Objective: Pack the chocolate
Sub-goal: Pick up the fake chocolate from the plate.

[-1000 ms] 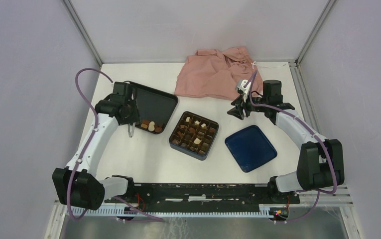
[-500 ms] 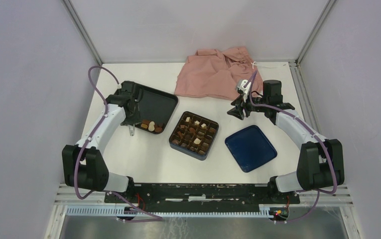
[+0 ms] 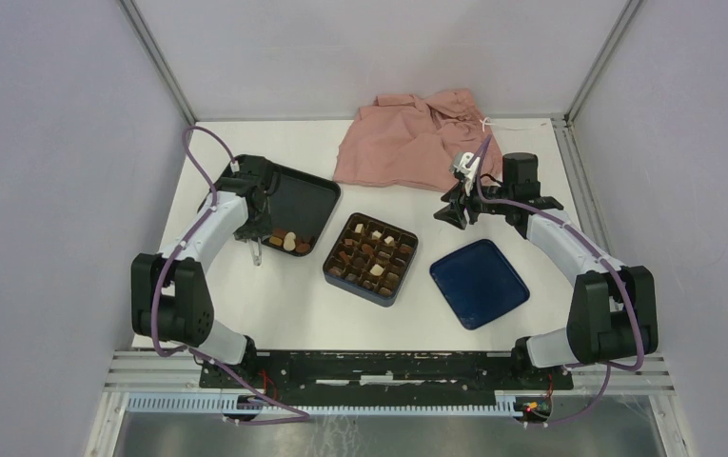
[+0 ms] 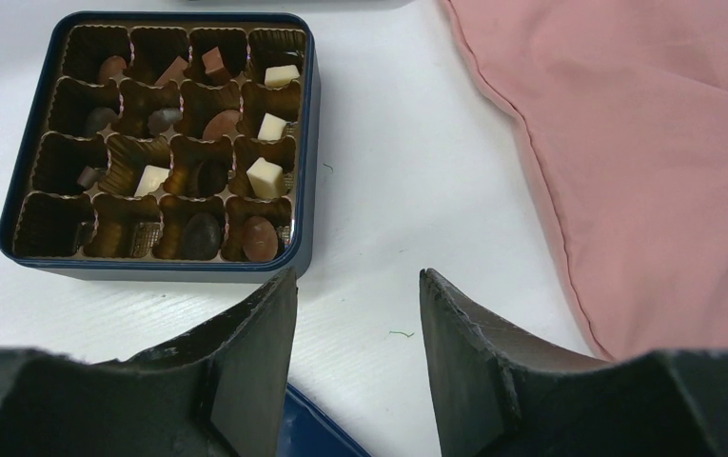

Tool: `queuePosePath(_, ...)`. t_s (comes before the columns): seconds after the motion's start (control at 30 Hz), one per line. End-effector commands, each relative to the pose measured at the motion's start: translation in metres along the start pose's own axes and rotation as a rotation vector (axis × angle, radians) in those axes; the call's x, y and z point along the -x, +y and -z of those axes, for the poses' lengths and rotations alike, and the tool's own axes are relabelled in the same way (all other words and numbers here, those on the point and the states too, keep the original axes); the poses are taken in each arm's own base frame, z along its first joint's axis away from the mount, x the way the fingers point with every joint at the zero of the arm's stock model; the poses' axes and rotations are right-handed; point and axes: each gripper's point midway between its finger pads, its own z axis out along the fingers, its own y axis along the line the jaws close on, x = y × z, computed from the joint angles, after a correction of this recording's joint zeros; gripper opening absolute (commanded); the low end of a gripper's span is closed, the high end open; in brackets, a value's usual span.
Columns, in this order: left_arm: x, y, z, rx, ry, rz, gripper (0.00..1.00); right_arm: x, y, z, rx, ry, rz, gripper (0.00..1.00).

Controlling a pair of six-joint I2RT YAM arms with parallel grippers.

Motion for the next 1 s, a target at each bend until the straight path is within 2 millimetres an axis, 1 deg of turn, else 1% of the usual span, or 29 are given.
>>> queuePosePath(0.0, 0.023, 0.002, 0.006, -0.004, -0.073, -0.005, 0.44, 0.016, -0.002, 0.003, 0.006, -0.038, 0.044, 0.56)
queuePosePath(0.03, 0.023, 0.002, 0.006, -0.004, -0.071, -0.003, 0.43, 0.016, -0.002, 0.003, 0.005, -0.037, 0.043, 0.56)
queuePosePath(0.1, 0.022, 0.001, 0.008, -0.009, -0.070, -0.003, 0.37, 0.016, -0.002, 0.003, 0.005, -0.037, 0.043, 0.56)
queuePosePath(0.13, 0.022, 0.001, 0.008, -0.009, -0.068, -0.002, 0.37, 0.016, -0.002, 0.003, 0.005, -0.037, 0.043, 0.56)
queuePosePath(0.23, 0.018, 0.001, 0.011, -0.014, -0.047, 0.000, 0.38, 0.016, -0.002, 0.003, 0.005, -0.037, 0.044, 0.56)
queuePosePath(0.37, 0.011, 0.004, 0.014, -0.006, -0.022, 0.009, 0.44, 0.016, -0.002, 0.003, 0.006, -0.037, 0.045, 0.56)
queuePosePath(0.53, 0.009, 0.010, 0.017, 0.016, -0.023, 0.008, 0.45, 0.016, -0.002, 0.003, 0.007, -0.038, 0.044, 0.56)
queuePosePath(0.7, 0.008, 0.010, 0.019, 0.013, -0.011, 0.007, 0.43, 0.018, -0.002, 0.004, 0.004, -0.040, 0.048, 0.56)
queuePosePath(0.83, 0.000, 0.008, 0.016, 0.006, 0.019, -0.006, 0.43, 0.018, -0.002, 0.003, 0.006, -0.041, 0.048, 0.56)
queuePosePath(0.9, -0.002, 0.007, 0.015, 0.003, 0.025, -0.009, 0.41, 0.018, -0.002, 0.004, 0.005, -0.041, 0.048, 0.56)
queuePosePath(0.97, -0.002, 0.006, 0.013, 0.002, 0.029, -0.010, 0.37, 0.018, -0.002, 0.004, 0.004, -0.042, 0.048, 0.56)
